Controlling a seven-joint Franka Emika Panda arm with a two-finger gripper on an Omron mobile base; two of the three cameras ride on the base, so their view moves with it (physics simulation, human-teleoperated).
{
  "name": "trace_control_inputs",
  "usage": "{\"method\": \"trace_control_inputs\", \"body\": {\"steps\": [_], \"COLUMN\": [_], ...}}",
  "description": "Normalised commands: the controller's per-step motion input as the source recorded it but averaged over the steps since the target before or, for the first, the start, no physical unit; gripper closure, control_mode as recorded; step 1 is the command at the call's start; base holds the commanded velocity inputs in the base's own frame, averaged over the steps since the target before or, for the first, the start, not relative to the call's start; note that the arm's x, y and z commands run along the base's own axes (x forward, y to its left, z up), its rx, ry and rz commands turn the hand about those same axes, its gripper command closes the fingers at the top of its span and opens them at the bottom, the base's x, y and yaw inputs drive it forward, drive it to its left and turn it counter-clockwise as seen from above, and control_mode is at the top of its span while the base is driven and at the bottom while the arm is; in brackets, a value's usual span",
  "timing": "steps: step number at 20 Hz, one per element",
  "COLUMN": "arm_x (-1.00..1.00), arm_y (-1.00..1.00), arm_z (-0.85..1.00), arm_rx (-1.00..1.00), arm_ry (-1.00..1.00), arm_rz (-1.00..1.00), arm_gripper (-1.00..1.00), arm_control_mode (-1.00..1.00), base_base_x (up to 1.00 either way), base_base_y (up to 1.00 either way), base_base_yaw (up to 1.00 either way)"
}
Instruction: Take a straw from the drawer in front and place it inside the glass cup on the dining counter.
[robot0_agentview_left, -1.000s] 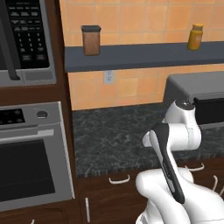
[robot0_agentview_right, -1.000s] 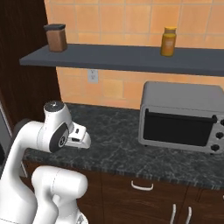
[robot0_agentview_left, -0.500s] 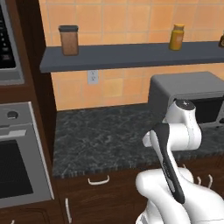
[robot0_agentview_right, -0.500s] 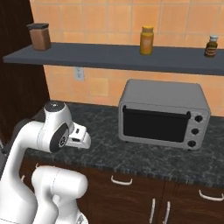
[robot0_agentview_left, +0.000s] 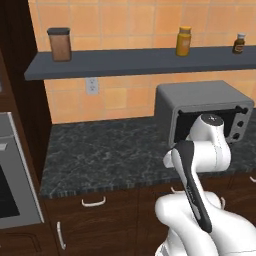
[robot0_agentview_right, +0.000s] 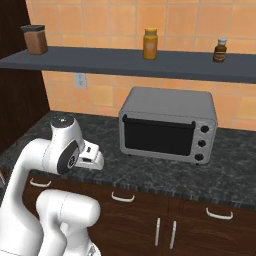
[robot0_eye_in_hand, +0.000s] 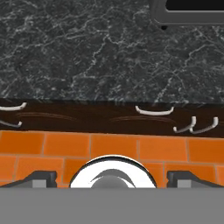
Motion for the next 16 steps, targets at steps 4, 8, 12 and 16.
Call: {"method": "trace_control_inputs", "body": {"steps": [4, 8, 12, 16], "arm_x": [0.0, -0.07, -0.49, -0.57], "arm_y": [0.0, 0.0, 0.52, 0.99], "arm_z": [0.0, -0.08, -0.28, -0.45], "arm_rx": [0.0, 0.0, -0.07, -0.25], "arm_ry": [0.0, 0.0, -0.11, -0.34], "arm_rz": [0.0, 0.01, 0.15, 0.2], "arm_gripper": [-1.0, -1.0, -1.0, -1.0], "arm_control_mode": [1.0, -1.0, -1.0, -1.0], "base_base_x": [-0.23, -0.18, 0.0, 0.0], "base_base_y": [-0.45, -0.13, 0.0, 0.0], "base_base_yaw": [0.02, 0.0, 0.0, 0.0]}}
